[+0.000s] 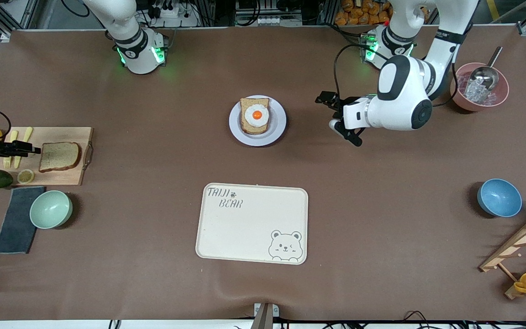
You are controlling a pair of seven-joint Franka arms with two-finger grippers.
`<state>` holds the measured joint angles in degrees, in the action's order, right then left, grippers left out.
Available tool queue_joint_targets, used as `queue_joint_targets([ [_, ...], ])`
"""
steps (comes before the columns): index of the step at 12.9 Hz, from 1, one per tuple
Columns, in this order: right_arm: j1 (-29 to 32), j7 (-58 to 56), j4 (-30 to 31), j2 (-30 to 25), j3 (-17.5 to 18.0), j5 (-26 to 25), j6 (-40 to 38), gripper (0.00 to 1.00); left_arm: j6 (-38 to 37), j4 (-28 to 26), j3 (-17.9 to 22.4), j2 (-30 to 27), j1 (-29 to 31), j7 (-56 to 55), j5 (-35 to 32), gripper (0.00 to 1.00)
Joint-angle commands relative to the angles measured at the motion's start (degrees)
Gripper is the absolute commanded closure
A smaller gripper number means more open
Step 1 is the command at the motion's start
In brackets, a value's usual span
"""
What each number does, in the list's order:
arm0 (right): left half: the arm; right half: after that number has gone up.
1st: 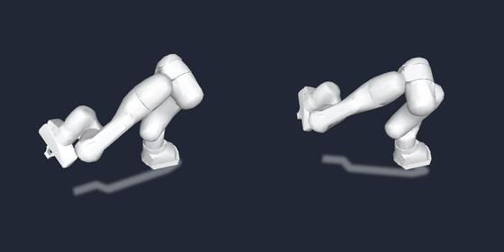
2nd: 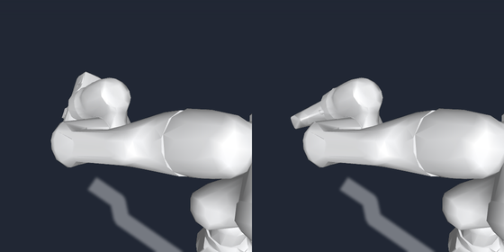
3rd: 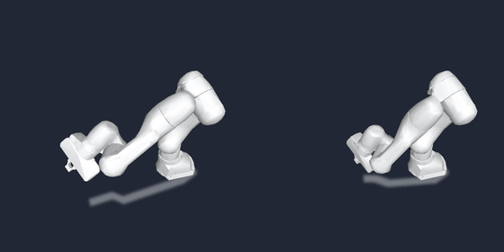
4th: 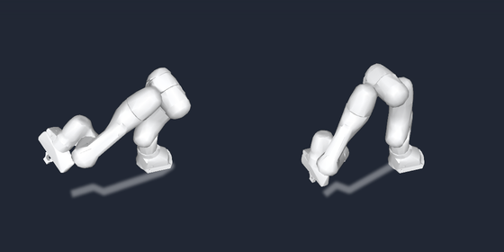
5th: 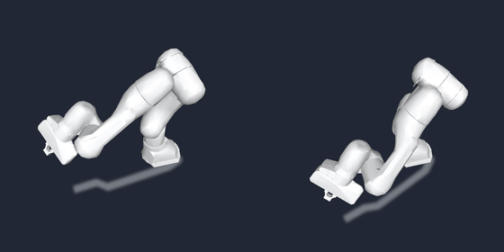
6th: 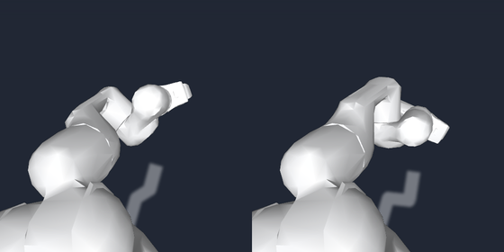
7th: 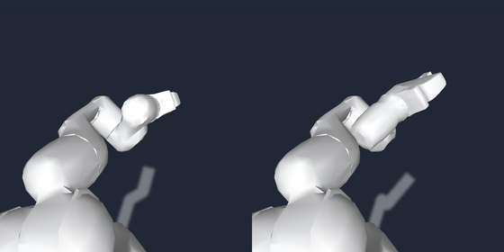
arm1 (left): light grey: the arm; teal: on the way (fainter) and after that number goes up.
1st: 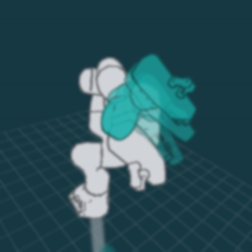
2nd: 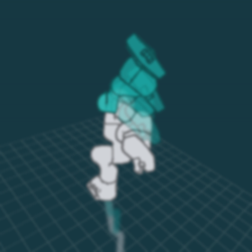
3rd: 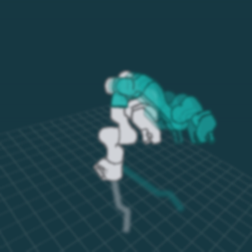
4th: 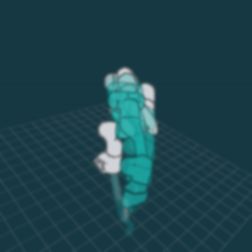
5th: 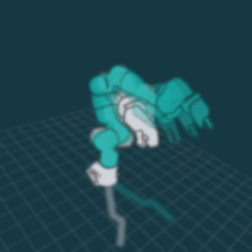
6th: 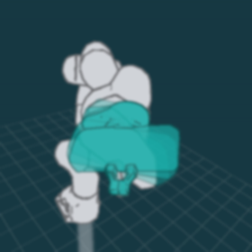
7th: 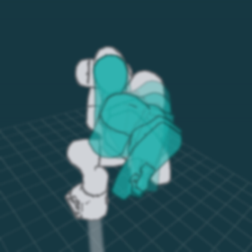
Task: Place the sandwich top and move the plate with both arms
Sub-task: 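Lower the left gripper beside the plate while the right gripper reaches the bread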
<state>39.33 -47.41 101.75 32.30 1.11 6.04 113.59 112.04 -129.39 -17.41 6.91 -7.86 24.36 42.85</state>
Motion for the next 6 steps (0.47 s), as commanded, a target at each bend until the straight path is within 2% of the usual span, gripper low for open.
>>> queue_joint_targets([
  [1, 1.37, -1.81, -1.29, 1.62, 1.17, 1.07, 0.23, 0.39, 2.38, -1.57, -0.69, 1.17, 0.04, 2.61, 3.81, 0.0],
  [2, 1.45, -2.33, -1.29, 2.23, 1.17, 2.03, 0.23, 0.4, 2.65, -2.09, -0.78, 1.43, 0.04, 3.92, 5.12, 0.0],
  [4, 1.54, -3.74, -1.29, 2.94, 1.17, 2.22, 0.93, 0.53, 4.58, -2.54, -1.74, 2.05, 0.04, 4.55, 5.92, 0.0],
  [6, 1.54, -3.92, -1.29, 3.55, 1.18, 2.83, 1.02, 0.58, 6.07, -2.54, -2.36, 3.1, -0.05, 4.55, 6.1, 0.0],
])
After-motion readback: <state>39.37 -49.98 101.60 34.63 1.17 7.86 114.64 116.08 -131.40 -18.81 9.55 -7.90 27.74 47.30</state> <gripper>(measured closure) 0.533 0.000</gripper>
